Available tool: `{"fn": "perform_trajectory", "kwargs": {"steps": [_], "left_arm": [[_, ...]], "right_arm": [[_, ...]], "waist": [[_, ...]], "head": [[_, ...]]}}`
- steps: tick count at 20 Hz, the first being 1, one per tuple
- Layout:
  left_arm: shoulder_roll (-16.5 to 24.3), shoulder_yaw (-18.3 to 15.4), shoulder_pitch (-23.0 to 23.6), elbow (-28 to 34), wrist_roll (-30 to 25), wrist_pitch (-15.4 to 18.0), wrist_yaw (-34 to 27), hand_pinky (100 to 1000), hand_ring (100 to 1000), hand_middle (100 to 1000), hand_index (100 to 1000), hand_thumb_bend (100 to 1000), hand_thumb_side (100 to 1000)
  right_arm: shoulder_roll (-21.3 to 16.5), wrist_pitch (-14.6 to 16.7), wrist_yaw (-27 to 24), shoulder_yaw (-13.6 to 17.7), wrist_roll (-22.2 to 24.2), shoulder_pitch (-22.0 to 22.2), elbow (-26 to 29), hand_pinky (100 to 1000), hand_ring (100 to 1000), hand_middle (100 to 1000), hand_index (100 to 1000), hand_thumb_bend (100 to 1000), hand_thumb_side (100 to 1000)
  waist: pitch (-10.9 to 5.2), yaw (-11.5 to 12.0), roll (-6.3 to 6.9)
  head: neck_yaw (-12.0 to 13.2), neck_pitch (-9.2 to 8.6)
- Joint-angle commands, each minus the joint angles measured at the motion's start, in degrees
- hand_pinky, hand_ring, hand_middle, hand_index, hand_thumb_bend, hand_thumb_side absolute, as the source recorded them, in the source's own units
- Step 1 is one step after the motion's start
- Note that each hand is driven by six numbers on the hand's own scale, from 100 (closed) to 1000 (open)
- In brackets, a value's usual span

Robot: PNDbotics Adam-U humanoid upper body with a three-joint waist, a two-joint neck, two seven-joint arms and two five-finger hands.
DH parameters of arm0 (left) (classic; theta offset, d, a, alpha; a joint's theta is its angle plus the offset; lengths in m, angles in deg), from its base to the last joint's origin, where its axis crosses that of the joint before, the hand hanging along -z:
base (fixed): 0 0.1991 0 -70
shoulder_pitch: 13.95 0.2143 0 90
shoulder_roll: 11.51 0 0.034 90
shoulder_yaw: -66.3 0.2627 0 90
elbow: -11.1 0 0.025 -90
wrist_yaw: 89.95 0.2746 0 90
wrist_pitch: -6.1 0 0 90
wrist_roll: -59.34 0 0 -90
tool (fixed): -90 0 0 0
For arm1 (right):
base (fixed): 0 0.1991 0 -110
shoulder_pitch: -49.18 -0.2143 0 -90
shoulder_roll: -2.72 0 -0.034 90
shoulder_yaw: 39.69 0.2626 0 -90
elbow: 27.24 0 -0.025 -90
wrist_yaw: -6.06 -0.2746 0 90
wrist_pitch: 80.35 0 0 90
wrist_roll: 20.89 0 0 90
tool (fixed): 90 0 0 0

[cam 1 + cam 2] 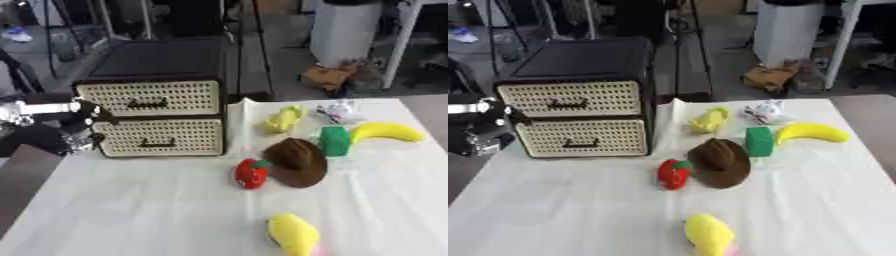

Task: Pick up objects from table and place into drawer.

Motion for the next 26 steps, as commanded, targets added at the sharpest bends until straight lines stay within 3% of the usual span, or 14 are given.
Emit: {"fn": "perform_trajectory", "kwargs": {"steps": [1, 15, 26], "left_arm": [[-1.0, -0.1, -2.4, -3.5, -1.0, 0.0, 1.9, 100, 147, 158, 937, 100, 538], [-8.0, -1.4, -7.5, -16.4, -1.8, 2.7, 7.1, 100, 144, 151, 932, 100, 545], [-10.3, -2.5, -9.4, -21.0, 1.4, 4.3, 12.1, 100, 147, 152, 957, 100, 530]], "right_arm": [[-1.1, -0.2, -0.9, 0.4, 0.2, -1.0, 0.9, 659, 767, 696, 819, 212, 1000], [-0.6, -0.4, -2.0, 0.1, 0.6, -2.9, 0.9, 658, 766, 694, 818, 215, 1000], [-0.1, -0.4, -1.9, 0.1, 1.1, -3.7, 0.9, 658, 765, 690, 816, 234, 1000]], "waist": [[-0.4, -0.1, -0.08], [0.77, -1.3, -0.35], [2.03, -2.4, -0.41]], "head": [[0.4, -0.74], [1.1, -2.94], [1.8, -4.0]]}}
